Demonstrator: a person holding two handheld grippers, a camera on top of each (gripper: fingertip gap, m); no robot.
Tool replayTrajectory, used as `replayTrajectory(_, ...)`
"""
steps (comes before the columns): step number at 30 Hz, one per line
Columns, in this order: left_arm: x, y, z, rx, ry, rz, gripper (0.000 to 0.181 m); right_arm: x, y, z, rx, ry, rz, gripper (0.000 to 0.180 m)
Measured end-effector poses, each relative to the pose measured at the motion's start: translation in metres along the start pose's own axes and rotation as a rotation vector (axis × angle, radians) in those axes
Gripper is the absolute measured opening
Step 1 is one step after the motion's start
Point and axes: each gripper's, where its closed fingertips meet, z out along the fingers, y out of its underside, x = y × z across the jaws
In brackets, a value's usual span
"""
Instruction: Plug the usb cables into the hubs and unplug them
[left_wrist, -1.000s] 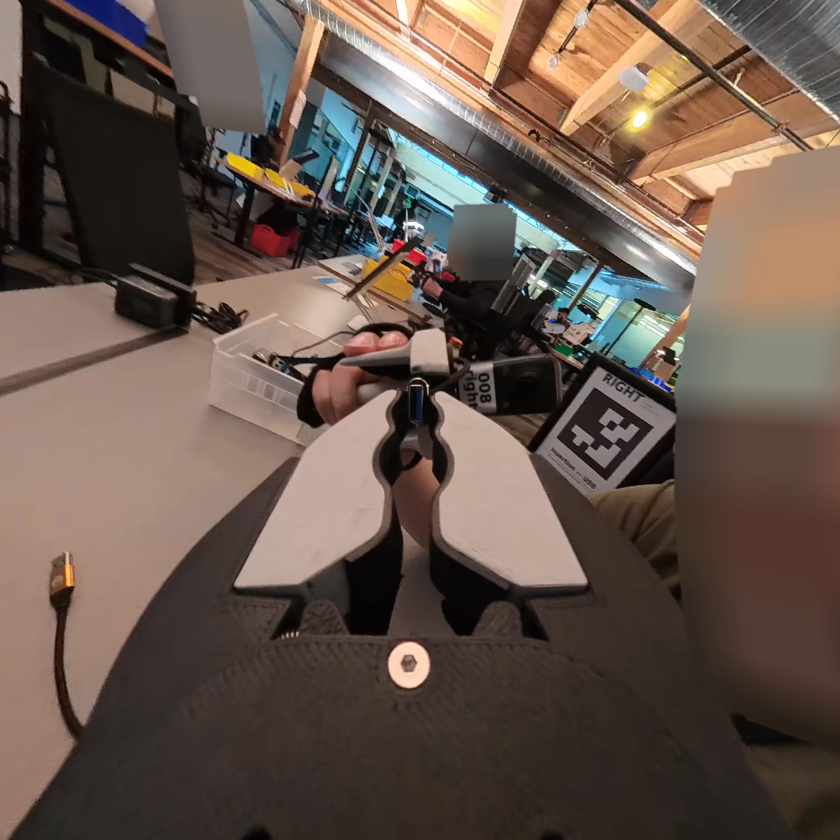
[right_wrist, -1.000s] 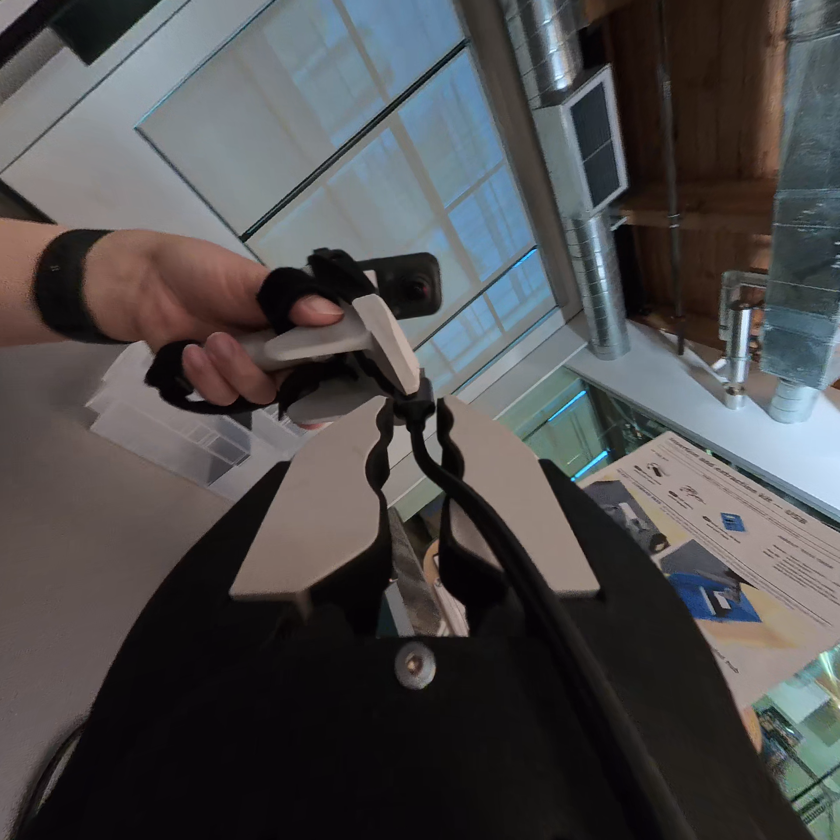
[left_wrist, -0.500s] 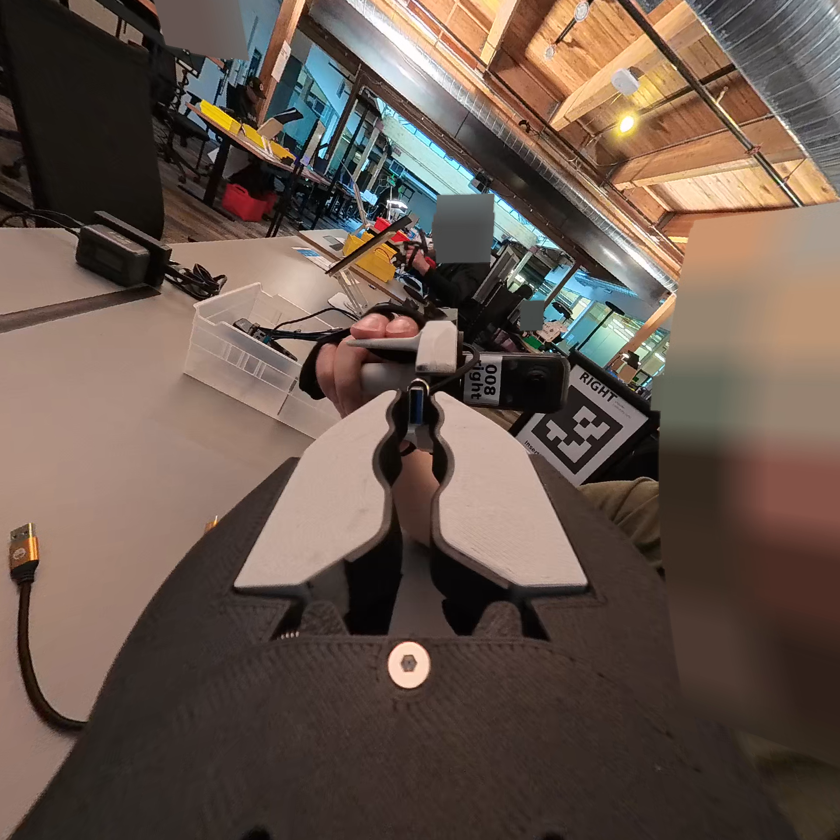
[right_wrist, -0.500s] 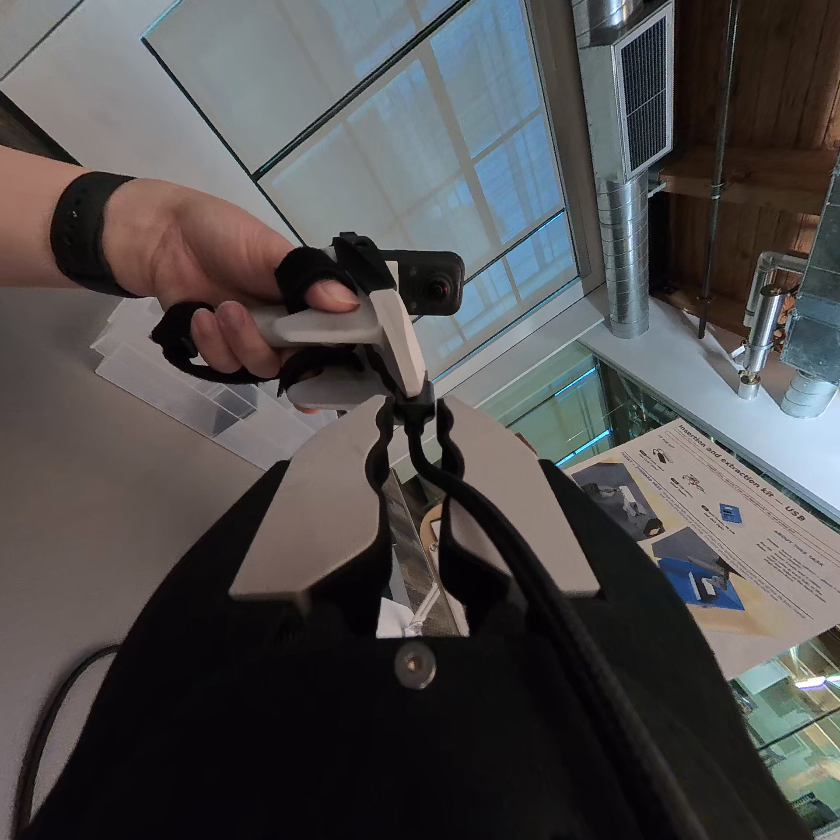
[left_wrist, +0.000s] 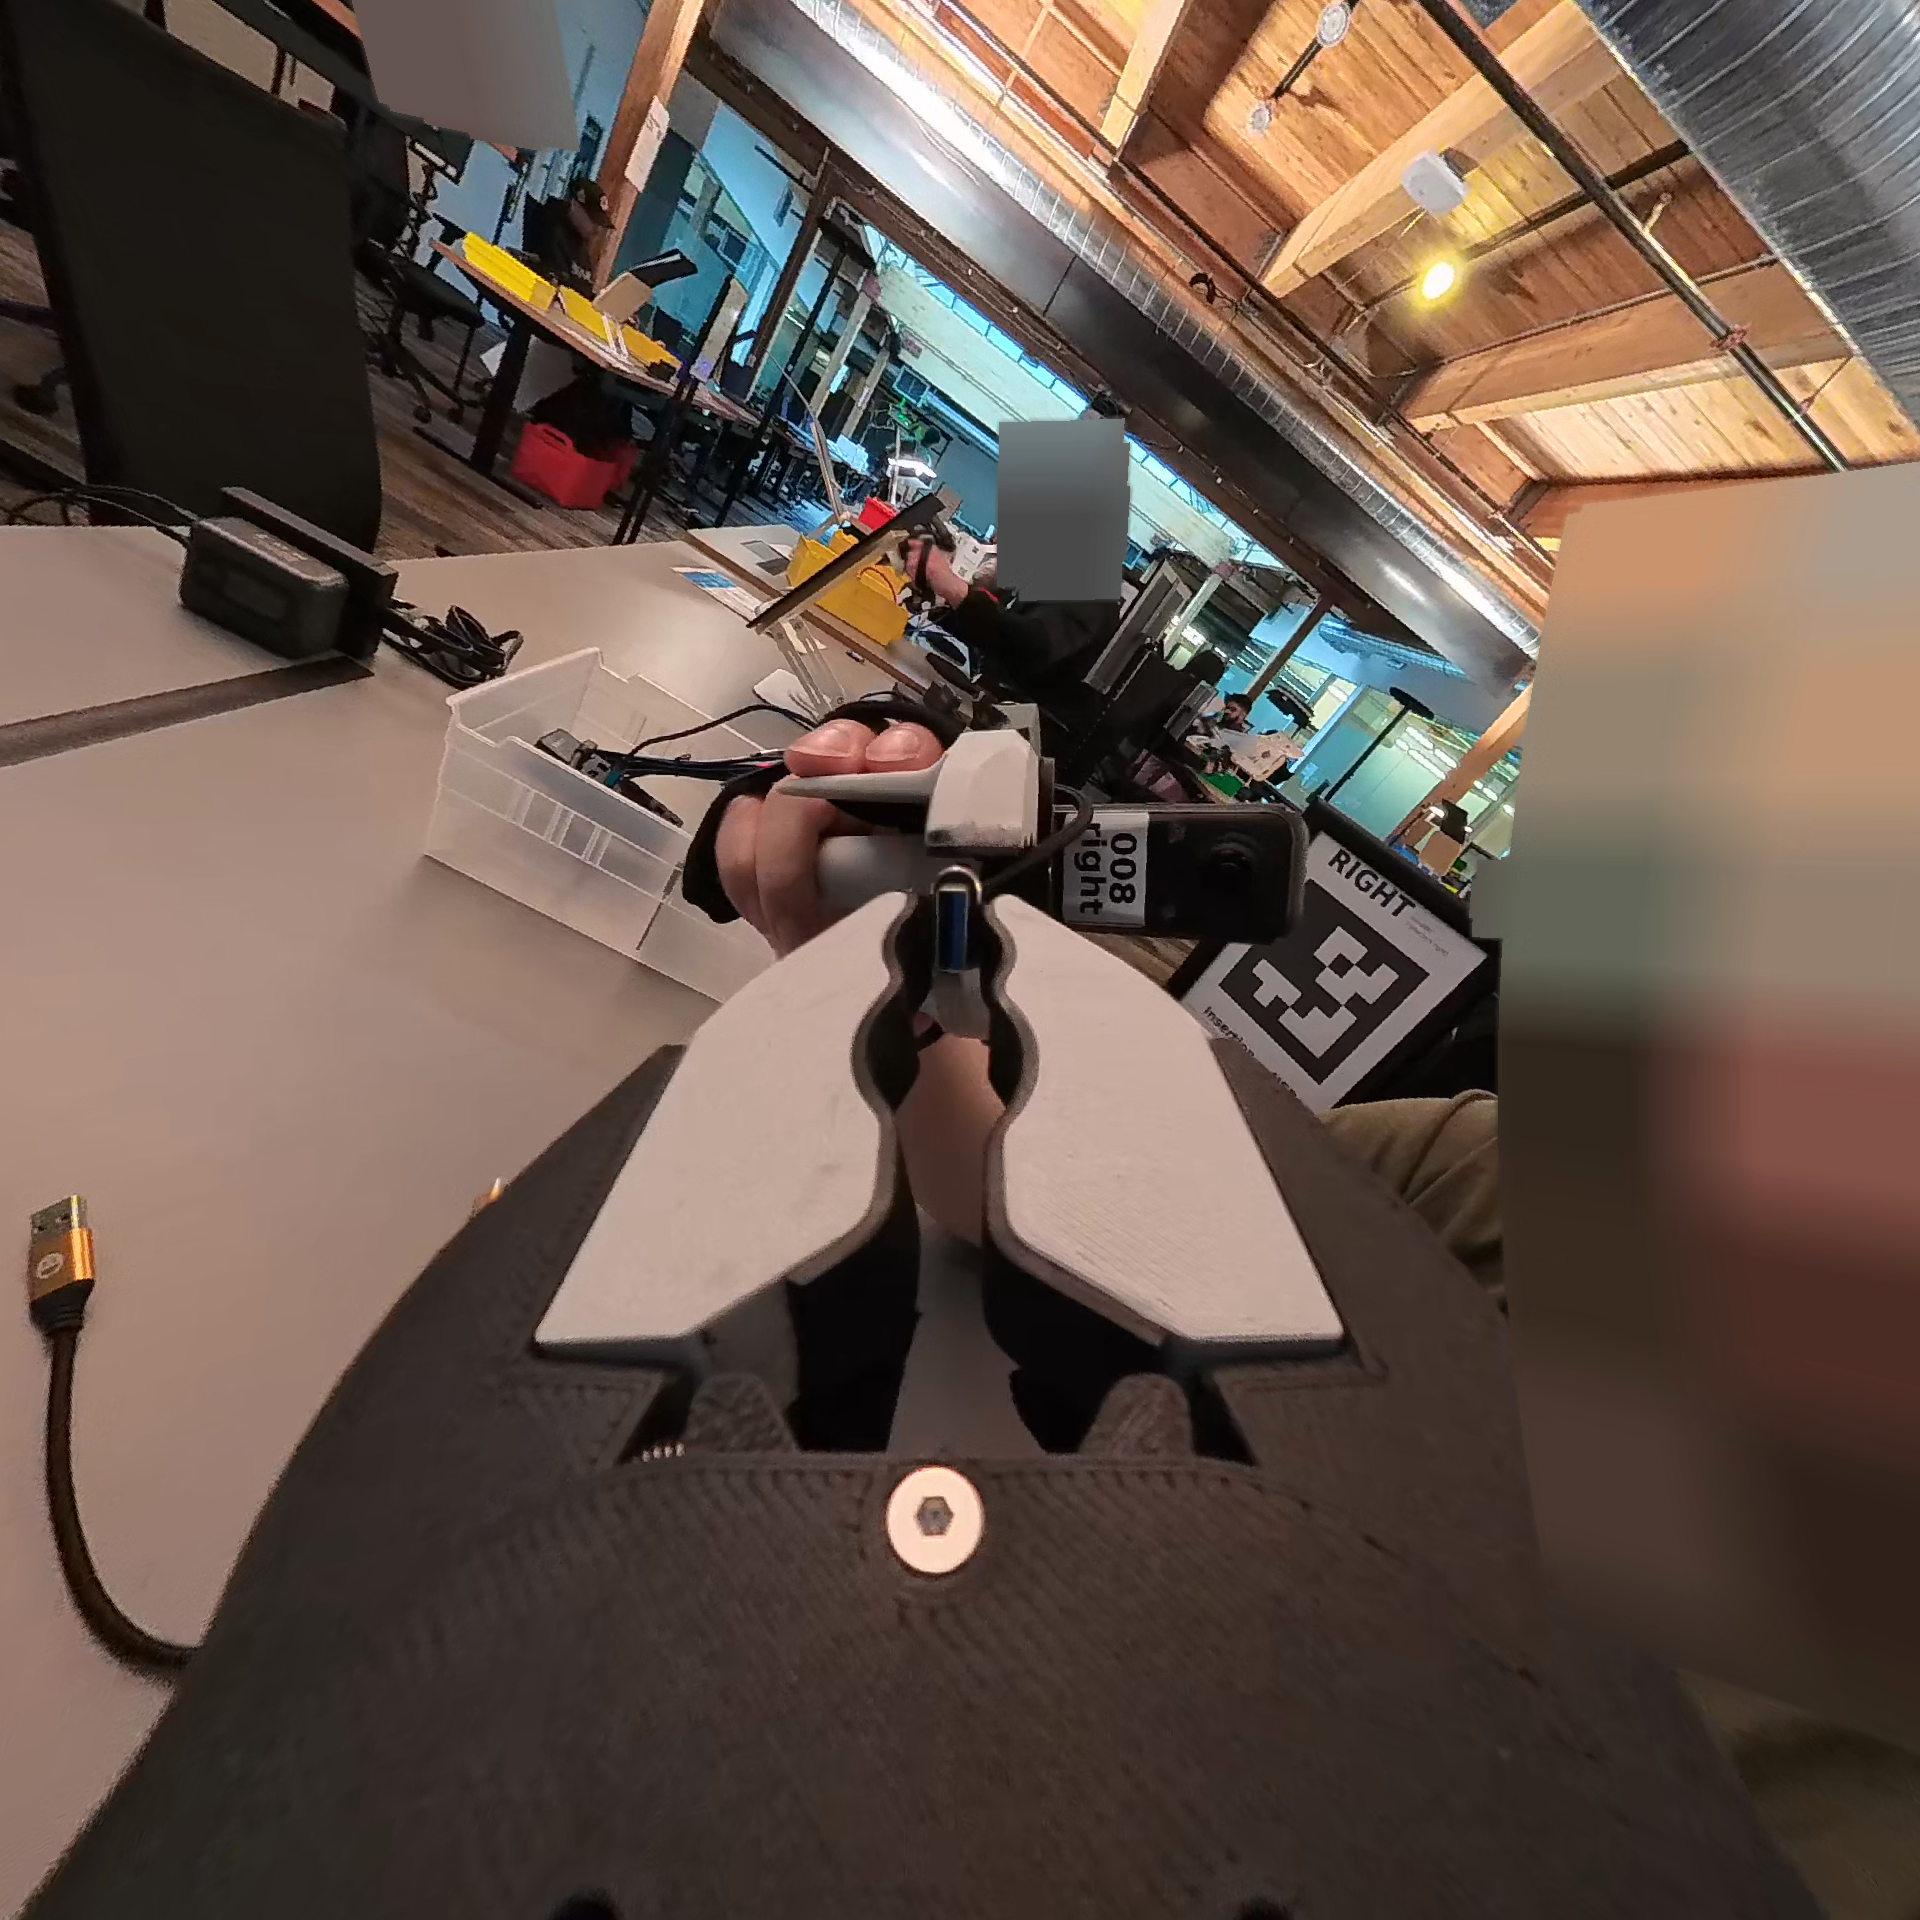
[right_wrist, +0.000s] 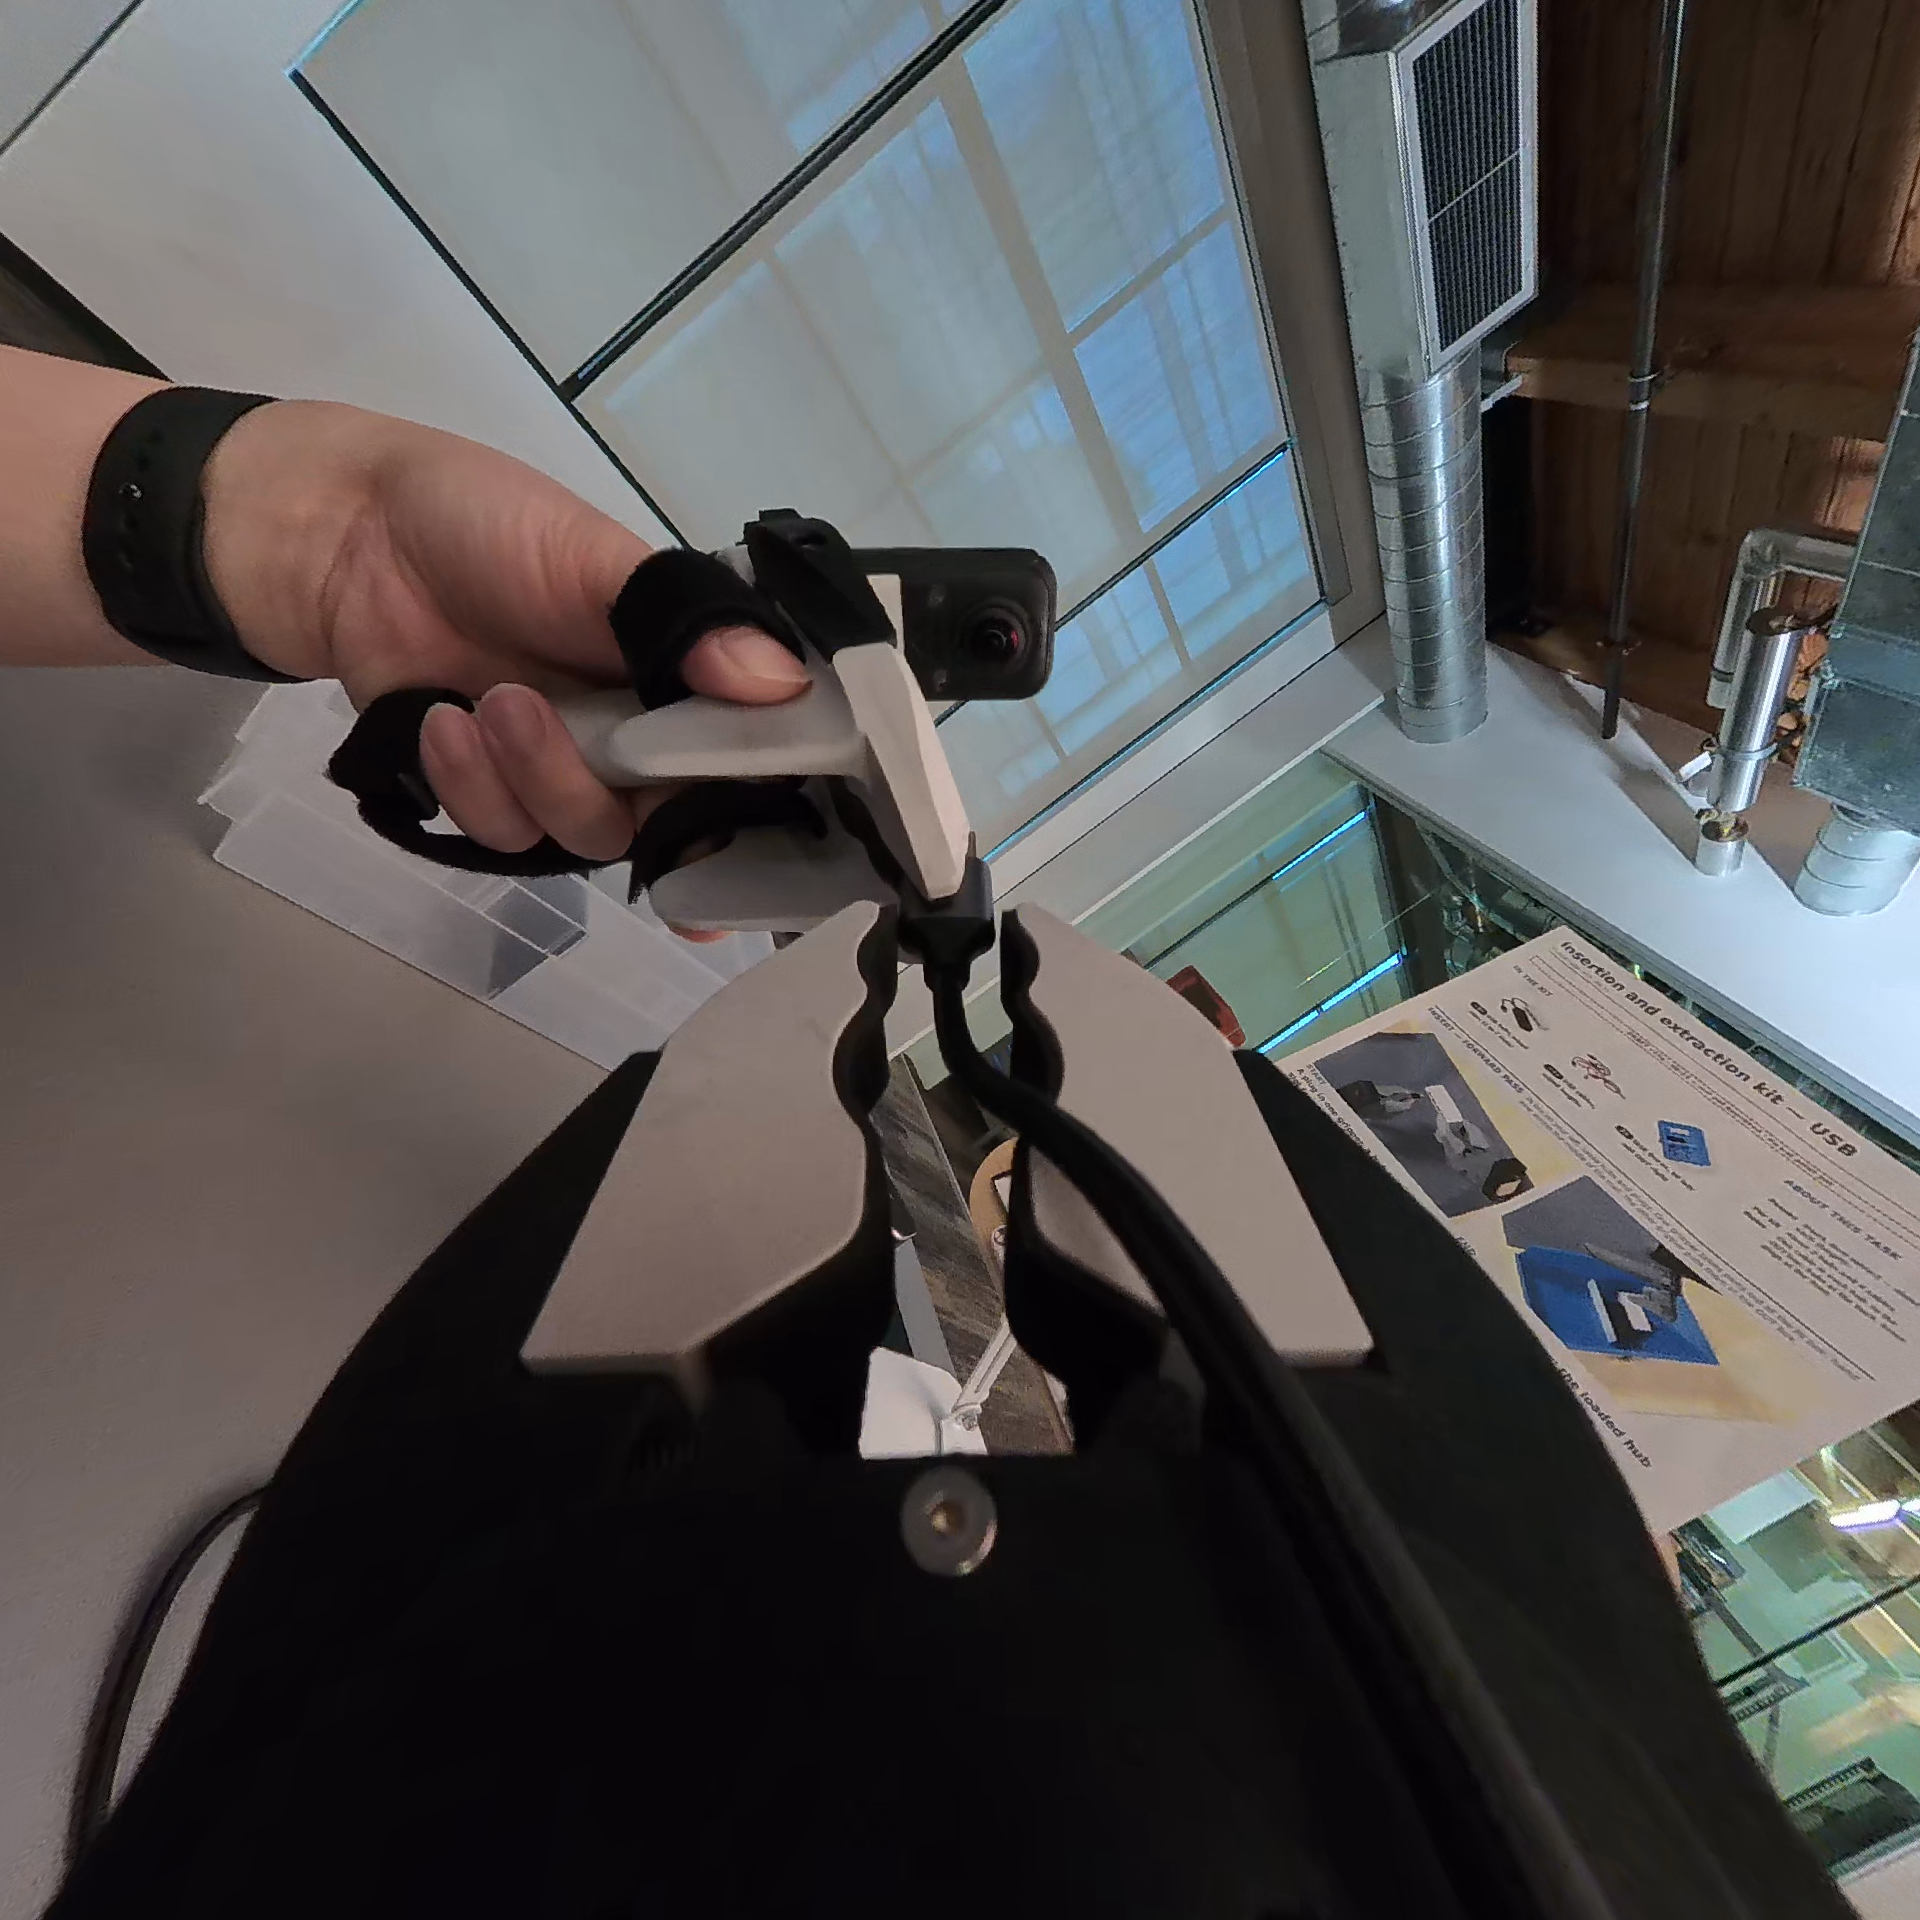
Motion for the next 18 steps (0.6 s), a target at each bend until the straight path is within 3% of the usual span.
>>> replayTrajectory(1,0.000,0.001,0.002,-0.005,0.005,-0.003,0.007,-0.001,0.001,0.001,-0.007,-0.003,-0.002,0.018)
replayTrajectory(18,0.005,0.000,0.005,0.009,-0.005,0.031,0.007,0.002,-0.006,-0.001,0.052,0.056,-0.014,0.018)
